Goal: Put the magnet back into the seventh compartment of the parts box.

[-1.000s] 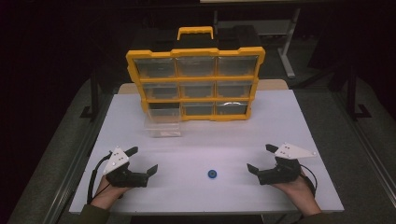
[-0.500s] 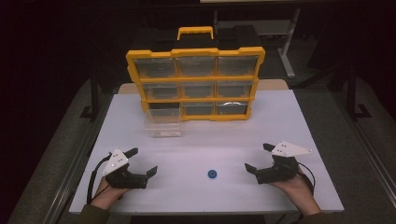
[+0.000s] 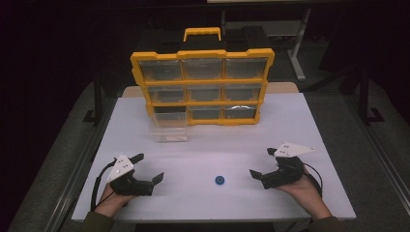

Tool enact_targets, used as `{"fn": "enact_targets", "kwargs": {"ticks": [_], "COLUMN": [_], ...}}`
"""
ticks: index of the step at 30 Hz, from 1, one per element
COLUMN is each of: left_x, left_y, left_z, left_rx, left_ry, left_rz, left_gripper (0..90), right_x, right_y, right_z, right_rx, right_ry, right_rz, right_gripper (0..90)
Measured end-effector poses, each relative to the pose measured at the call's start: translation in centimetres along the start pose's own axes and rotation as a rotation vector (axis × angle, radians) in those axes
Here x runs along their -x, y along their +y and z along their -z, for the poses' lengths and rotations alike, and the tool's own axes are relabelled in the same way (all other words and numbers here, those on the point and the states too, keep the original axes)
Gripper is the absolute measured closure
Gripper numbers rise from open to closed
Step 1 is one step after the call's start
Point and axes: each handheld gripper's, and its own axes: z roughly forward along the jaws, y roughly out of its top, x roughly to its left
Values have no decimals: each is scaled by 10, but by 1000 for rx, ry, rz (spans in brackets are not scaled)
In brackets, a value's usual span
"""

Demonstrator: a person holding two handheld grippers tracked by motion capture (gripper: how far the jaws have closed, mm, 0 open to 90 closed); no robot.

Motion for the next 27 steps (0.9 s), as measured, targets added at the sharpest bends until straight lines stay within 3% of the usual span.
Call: {"fn": "enact_targets", "kwargs": {"ticks": [7, 27], "left_x": [0, 3], "left_y": [0, -1], "left_z": [0, -2], "left_rx": [0, 1], "left_ry": [0, -4], "left_rz": [3, 24], "left_gripper": [0, 0], "right_x": [0, -7], "right_y": [6, 26], "right_z": [-6, -21], "right_rx": [-22, -66], "right_ry": [25, 72], "right_rz": [-6, 37], "right_gripper": [0, 0]}}
